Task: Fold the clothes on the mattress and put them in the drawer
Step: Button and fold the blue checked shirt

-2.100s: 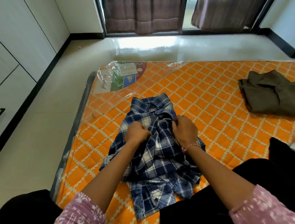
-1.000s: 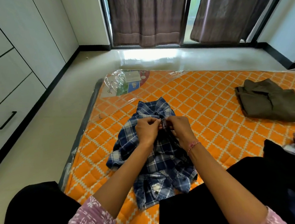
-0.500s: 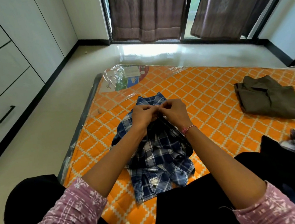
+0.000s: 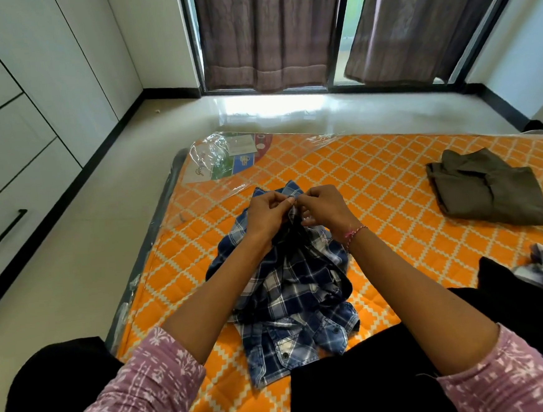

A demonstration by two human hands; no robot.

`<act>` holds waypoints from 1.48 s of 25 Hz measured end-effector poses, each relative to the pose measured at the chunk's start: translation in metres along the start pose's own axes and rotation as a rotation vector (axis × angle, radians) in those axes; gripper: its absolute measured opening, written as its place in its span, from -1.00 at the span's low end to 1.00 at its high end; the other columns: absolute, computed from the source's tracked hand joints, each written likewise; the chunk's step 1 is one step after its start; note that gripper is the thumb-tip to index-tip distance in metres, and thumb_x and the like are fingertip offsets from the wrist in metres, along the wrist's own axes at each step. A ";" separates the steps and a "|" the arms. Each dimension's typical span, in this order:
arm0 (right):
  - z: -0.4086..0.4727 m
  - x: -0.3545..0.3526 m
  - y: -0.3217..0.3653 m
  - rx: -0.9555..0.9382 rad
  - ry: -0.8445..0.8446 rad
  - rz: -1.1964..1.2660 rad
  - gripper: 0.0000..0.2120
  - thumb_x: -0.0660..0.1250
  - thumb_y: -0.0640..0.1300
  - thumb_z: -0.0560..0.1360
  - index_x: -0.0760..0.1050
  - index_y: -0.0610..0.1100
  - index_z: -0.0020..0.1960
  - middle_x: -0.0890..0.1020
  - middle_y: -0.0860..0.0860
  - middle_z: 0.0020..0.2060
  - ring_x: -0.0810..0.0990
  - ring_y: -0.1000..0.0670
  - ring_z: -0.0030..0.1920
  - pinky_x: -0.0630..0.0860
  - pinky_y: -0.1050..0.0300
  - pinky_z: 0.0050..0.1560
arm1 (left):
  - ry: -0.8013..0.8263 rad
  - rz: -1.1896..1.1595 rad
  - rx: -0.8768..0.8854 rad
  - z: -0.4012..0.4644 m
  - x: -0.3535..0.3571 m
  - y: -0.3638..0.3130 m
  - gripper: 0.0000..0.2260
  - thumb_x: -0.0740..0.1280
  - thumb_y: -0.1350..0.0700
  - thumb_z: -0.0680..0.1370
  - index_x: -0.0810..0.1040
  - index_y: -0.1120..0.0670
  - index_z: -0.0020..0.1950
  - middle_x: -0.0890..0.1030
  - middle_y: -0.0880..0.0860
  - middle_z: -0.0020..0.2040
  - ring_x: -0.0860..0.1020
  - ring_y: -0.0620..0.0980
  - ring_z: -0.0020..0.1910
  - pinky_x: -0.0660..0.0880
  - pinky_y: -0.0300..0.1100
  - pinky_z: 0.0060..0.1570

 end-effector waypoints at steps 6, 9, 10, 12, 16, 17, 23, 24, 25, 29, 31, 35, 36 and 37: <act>0.009 0.026 -0.025 0.317 0.204 0.406 -0.79 0.24 -0.23 0.55 0.49 -0.18 -0.26 0.49 0.01 -0.45 0.50 0.11 -0.47 0.44 0.26 -0.34 | 0.152 -0.023 -0.090 0.008 -0.019 0.007 -0.87 0.34 0.31 0.53 0.51 0.13 -0.18 0.53 0.07 -0.27 0.49 -0.06 -0.32 0.51 -0.30 -0.34; 0.025 0.027 -0.025 0.310 0.140 0.396 -0.82 0.27 -0.24 0.53 0.50 -0.18 -0.24 0.50 0.02 -0.46 0.49 0.14 -0.52 0.44 0.30 -0.45 | 0.048 0.146 -0.054 0.007 -0.032 0.015 -0.87 0.37 0.30 0.51 0.50 0.11 -0.18 0.56 0.06 -0.29 0.53 -0.06 -0.35 0.51 -0.27 -0.39; 0.031 0.024 -0.024 0.297 0.115 0.391 -0.83 0.28 -0.25 0.53 0.50 -0.20 -0.24 0.50 0.02 -0.46 0.49 0.13 -0.51 0.45 0.30 -0.46 | 0.035 0.266 -0.020 0.005 -0.035 0.020 -0.90 0.37 0.29 0.51 0.52 0.12 -0.16 0.58 0.07 -0.27 0.55 -0.04 -0.31 0.52 -0.23 -0.35; 0.043 0.015 -0.024 0.252 0.059 0.376 -0.86 0.30 -0.30 0.52 0.50 -0.24 -0.23 0.52 -0.02 -0.45 0.51 0.12 -0.52 0.48 0.28 -0.48 | 0.090 0.526 -0.015 -0.001 -0.033 0.040 -0.98 0.37 0.25 0.52 0.57 0.16 -0.07 0.61 0.12 -0.18 0.58 0.04 -0.19 0.55 -0.09 -0.17; 0.051 0.004 -0.036 0.108 -0.025 0.087 -0.90 0.32 -0.31 0.52 0.53 -0.27 -0.18 0.57 -0.13 -0.25 0.55 0.02 -0.32 0.52 0.20 -0.32 | 0.024 0.658 -0.031 -0.002 -0.032 0.063 -0.89 0.33 0.20 0.55 0.53 0.17 0.07 0.60 0.14 -0.06 0.56 0.08 -0.05 0.49 -0.05 -0.05; 0.046 0.004 -0.039 0.023 -0.059 -0.061 -0.92 0.33 -0.29 0.52 0.54 -0.28 -0.13 0.57 -0.13 -0.22 0.54 -0.02 -0.25 0.51 0.14 -0.22 | 0.013 0.665 -0.022 0.002 -0.032 0.063 -0.86 0.33 0.19 0.56 0.52 0.16 0.10 0.60 0.14 -0.04 0.55 0.08 -0.04 0.48 -0.07 -0.06; 0.008 -0.001 -0.068 -0.211 -0.009 -0.501 -0.74 0.34 -0.12 0.54 0.56 -0.29 -0.23 0.56 -0.12 -0.38 0.44 0.00 -0.38 0.36 0.19 -0.29 | 0.103 0.961 0.063 0.013 -0.018 0.065 -0.91 0.32 0.20 0.55 0.57 0.12 0.03 0.62 0.08 0.01 0.56 0.09 0.00 0.50 -0.05 -0.15; 0.005 0.001 -0.073 -0.192 0.081 -0.540 -0.74 0.37 -0.12 0.52 0.54 -0.28 -0.26 0.55 -0.10 -0.39 0.44 0.01 -0.39 0.35 0.22 -0.31 | 0.111 0.991 0.066 0.012 -0.016 0.065 -0.94 0.32 0.21 0.55 0.57 0.13 -0.01 0.62 0.09 -0.02 0.56 0.09 -0.02 0.52 -0.02 -0.13; 0.002 0.005 -0.076 -0.185 0.143 -0.572 -0.74 0.38 -0.15 0.50 0.51 -0.27 -0.29 0.52 -0.10 -0.41 0.43 0.00 -0.39 0.34 0.22 -0.31 | 0.118 1.007 0.065 0.011 -0.014 0.065 -0.95 0.31 0.22 0.56 0.57 0.14 -0.04 0.62 0.10 -0.05 0.57 0.10 -0.04 0.53 0.00 -0.12; -0.001 0.012 -0.073 -0.173 0.176 -0.599 -0.68 0.36 -0.27 0.49 0.34 -0.21 -0.38 0.42 -0.10 -0.45 0.37 -0.02 -0.42 0.30 0.20 -0.28 | 0.090 0.882 0.064 0.008 -0.017 0.056 -0.93 0.34 0.22 0.53 0.59 0.14 -0.14 0.63 0.06 -0.15 0.57 0.02 -0.14 0.54 -0.06 -0.15; -0.005 0.012 -0.073 -0.122 0.156 -0.491 -0.68 0.34 -0.31 0.48 0.34 -0.22 -0.40 0.38 -0.08 -0.49 0.31 0.04 -0.48 0.29 0.22 -0.34 | 0.098 0.648 0.007 0.004 -0.021 0.052 -0.94 0.38 0.25 0.48 0.61 0.17 -0.19 0.63 0.08 -0.22 0.59 -0.01 -0.21 0.54 -0.13 -0.17; -0.016 0.009 -0.072 0.041 -0.003 -0.064 -0.79 0.34 -0.35 0.46 0.41 -0.26 -0.33 0.39 -0.11 -0.48 0.31 0.07 -0.57 0.30 0.27 -0.52 | 0.084 0.243 -0.171 -0.011 -0.026 0.045 -0.86 0.39 0.29 0.47 0.60 0.16 -0.30 0.61 0.05 -0.35 0.50 -0.17 -0.44 0.37 -0.41 -0.48; -0.018 0.010 -0.071 0.070 -0.036 0.014 -0.78 0.34 -0.37 0.45 0.39 -0.25 -0.33 0.38 -0.10 -0.48 0.34 0.06 -0.55 0.34 0.25 -0.51 | 0.084 0.204 -0.183 -0.014 -0.024 0.043 -0.84 0.39 0.29 0.47 0.59 0.13 -0.31 0.60 0.04 -0.36 0.48 -0.19 -0.46 0.34 -0.42 -0.51; -0.020 0.011 -0.069 0.087 -0.068 0.062 -0.75 0.35 -0.37 0.45 0.37 -0.23 -0.34 0.38 -0.09 -0.47 0.37 0.05 -0.52 0.38 0.22 -0.47 | 0.086 0.178 -0.189 -0.017 -0.022 0.041 -0.83 0.39 0.28 0.47 0.59 0.12 -0.31 0.60 0.03 -0.36 0.47 -0.18 -0.45 0.34 -0.43 -0.53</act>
Point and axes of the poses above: each hand's wrist, its own z-axis towards the middle knuckle, its own x-axis out of the palm, y = z × x, the point moved 7 cm from there along z, towards the middle knuckle
